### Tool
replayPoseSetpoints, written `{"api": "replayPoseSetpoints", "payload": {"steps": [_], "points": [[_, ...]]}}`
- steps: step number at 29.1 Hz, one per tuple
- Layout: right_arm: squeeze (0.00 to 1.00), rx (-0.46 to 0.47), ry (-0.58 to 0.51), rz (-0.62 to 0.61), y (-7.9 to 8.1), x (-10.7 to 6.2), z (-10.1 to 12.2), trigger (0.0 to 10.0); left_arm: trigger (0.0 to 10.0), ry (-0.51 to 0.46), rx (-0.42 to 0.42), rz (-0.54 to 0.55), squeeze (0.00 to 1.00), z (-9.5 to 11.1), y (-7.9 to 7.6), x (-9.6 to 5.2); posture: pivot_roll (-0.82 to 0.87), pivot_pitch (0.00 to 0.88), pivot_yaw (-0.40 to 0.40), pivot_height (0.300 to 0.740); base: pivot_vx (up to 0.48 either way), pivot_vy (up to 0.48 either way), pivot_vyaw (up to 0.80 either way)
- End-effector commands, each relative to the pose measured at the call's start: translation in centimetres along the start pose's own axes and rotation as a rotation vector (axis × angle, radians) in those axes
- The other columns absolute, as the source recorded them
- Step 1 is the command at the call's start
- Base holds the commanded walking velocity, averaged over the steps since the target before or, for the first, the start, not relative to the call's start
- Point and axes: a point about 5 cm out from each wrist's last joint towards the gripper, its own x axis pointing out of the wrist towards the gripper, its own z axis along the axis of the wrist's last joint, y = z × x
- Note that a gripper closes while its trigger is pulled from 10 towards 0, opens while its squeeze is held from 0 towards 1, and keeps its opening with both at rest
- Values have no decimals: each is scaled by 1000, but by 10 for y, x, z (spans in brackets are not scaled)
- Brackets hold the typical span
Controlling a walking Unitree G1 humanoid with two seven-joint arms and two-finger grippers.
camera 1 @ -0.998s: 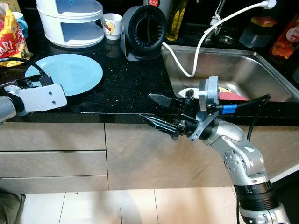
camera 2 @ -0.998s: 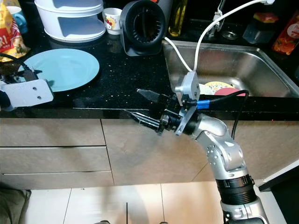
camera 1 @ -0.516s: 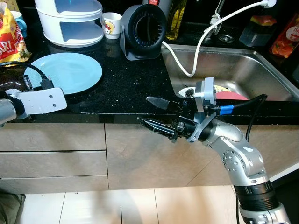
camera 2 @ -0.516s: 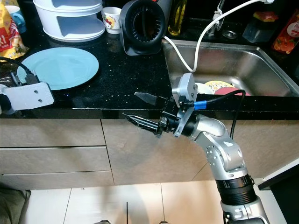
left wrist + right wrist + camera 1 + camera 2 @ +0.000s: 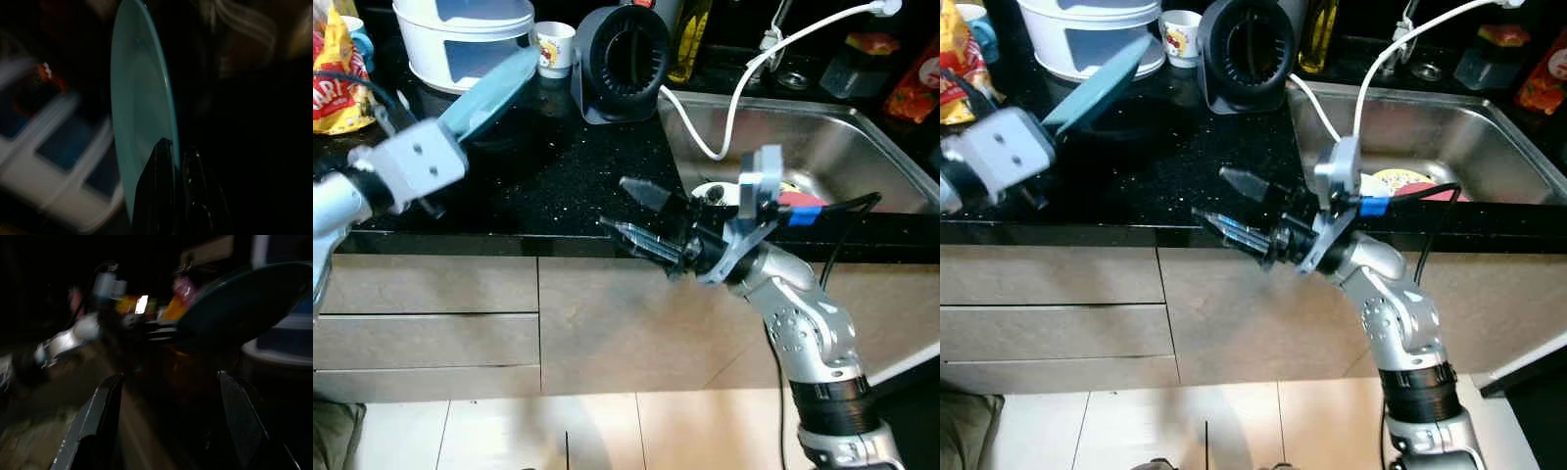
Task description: Kitchen organization
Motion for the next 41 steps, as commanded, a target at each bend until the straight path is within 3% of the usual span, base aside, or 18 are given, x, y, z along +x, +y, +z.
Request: {"api": "replayPoseSetpoints", "payload": {"steps": [1, 5, 7, 11, 12, 13, 15, 17, 19, 20, 21, 24, 28, 32, 34, 41], "points": [[0, 8, -46, -24, -4, 0, 7, 10000, 0, -153, -93, -11, 0, 24, -4, 8, 146, 39, -83, 740, 0, 0, 0], [0, 0, -42, -16, -4, 1, 6, 10000, 0, -229, -184, -23, 0, 31, -12, 11, 145, 38, -80, 740, 0, 0, 0], [0, -2, -47, -26, -5, 1, 7, 10000, 0, -292, -269, -4, 0, 38, -11, 12, 143, 37, -79, 740, 0, 0, 0], [0, 27, -102, -86, -12, -2, 11, 10000, 0, -524, -560, 99, 0, 59, 3, 9, 138, 39, -75, 740, 0, 0, 0], [0, 27, -102, -86, -12, -2, 11, 10000, 0, -524, -560, 99, 0, 59, 3, 9, 138, 39, -75, 740, 0, 0, 0], [0, 55, -142, -113, -15, -4, 14, 10000, 0, -643, -698, 133, 0, 66, 9, 3, 137, 40, -74, 740, 0, 0, 0], [0, 65, -155, -121, -16, -4, 14, 10000, 0, -686, -745, 143, 0, 69, 11, 1, 137, 40, -74, 740, 0, 0, 0], [0, 83, -177, -135, -18, -4, 15, 10000, 0, -780, -865, 162, 0, 72, 15, -4, 138, 42, -73, 740, 0, 0, 0], [0, 103, -194, -151, -19, -4, 14, 10000, 0, -925, -1049, 145, 0, 74, 14, -12, 138, 43, -72, 740, 0, 0, 0], [0, 110, -199, -156, -19, -4, 13, 10000, 0, -975, -1106, 141, 0, 74, 14, -15, 138, 43, -72, 740, 0, 0, 0], [0, 110, -199, -156, -19, -4, 13, 10000, 0, -975, -1106, 141, 0, 74, 14, -15, 138, 43, -72, 740, 0, 0, 0], [0, 123, -194, -187, -22, -2, 9, 10000, 0, -1107, -1308, 165, 0, 69, 10, -19, 136, 48, -70, 740, 0, 0, 0], [0, 150, -186, -198, -21, 1, 4, 10000, 0, -1288, -1564, 115, 0, 67, 1, -26, 135, 54, -70, 740, 0, 0, 0], [0, 176, -203, -190, -20, 3, 4, 10000, 0, -1287, -1630, 98, 0, 67, -9, -21, 136, 54, -69, 740, 0, 0, 0], [0, 236, -264, -166, -16, 5, 7, 10000, 0, -1285, -1730, 66, 0, 69, -22, -15, 135, 58, -68, 740, 0, 0, 0], [0, 371, -401, -74, -7, 6, 21, 10000, 0, -1265, -1811, 39, 0, 67, -33, -10, 129, 61, -65, 740, 0, 0, 0]]}}
